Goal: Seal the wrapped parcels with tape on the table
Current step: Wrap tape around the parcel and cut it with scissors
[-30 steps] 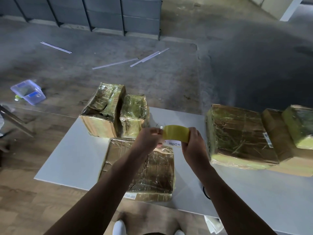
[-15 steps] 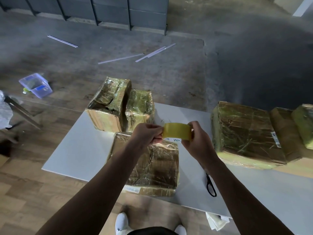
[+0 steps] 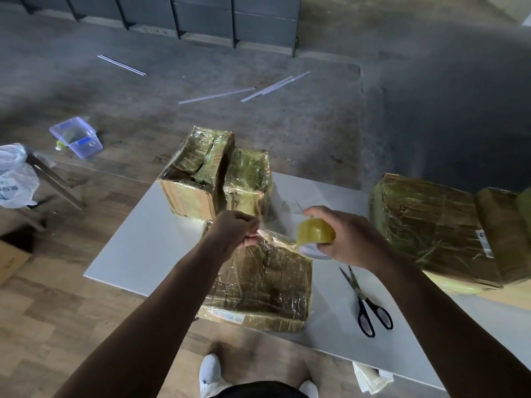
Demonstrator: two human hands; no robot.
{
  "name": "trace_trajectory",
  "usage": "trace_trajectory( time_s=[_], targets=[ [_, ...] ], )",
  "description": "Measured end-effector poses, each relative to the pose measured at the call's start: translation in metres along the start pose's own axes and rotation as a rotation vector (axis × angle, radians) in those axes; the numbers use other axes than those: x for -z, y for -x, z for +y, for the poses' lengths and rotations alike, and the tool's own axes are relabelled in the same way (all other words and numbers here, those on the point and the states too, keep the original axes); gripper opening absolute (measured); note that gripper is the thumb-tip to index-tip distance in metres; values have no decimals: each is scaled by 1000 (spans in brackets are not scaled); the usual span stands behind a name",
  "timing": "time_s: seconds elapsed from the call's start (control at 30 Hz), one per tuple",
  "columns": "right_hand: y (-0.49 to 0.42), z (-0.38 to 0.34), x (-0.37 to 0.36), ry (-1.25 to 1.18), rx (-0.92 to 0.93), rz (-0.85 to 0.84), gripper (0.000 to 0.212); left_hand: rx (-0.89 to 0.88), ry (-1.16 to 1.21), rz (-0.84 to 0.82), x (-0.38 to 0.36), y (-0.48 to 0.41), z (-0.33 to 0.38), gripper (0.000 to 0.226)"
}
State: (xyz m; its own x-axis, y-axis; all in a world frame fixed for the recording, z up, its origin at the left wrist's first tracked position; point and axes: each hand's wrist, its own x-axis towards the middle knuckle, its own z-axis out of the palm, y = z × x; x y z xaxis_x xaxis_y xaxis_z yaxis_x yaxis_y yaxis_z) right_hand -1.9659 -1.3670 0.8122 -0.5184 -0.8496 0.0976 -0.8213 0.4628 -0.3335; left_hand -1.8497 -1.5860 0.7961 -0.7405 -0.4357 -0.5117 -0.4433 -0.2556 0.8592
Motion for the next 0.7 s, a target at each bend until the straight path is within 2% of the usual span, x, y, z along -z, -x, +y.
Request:
trace_trajectory(
  time_s=[0.07,0.13,0.23,0.33,0.47,0.6,0.7],
  targets=[
    [1,2,1,77,54,-44,64,-2,-26,7,5,-1,0,6],
    [1,1,4,48,79,-82,62,-21,-92,28,10,-5,0,7],
    [-1,-3,3,20,132,-171,51,20,-111,63,18,-10,-2,8],
    [-7,-7,-1,71,106,-261,41,78,-125,57,25,-14,-12,15],
    [-24,-24,-5,205,77,-305,33,-110,-421,158,21,-22,-28,22],
    [-33,-34,-11,259,38,-337,27,-184,-559,251,21,-31,-33,40],
    [-38,-41,-16,293,30,-363,25,-237,-617,252,20,-33,-38,32]
  ],
)
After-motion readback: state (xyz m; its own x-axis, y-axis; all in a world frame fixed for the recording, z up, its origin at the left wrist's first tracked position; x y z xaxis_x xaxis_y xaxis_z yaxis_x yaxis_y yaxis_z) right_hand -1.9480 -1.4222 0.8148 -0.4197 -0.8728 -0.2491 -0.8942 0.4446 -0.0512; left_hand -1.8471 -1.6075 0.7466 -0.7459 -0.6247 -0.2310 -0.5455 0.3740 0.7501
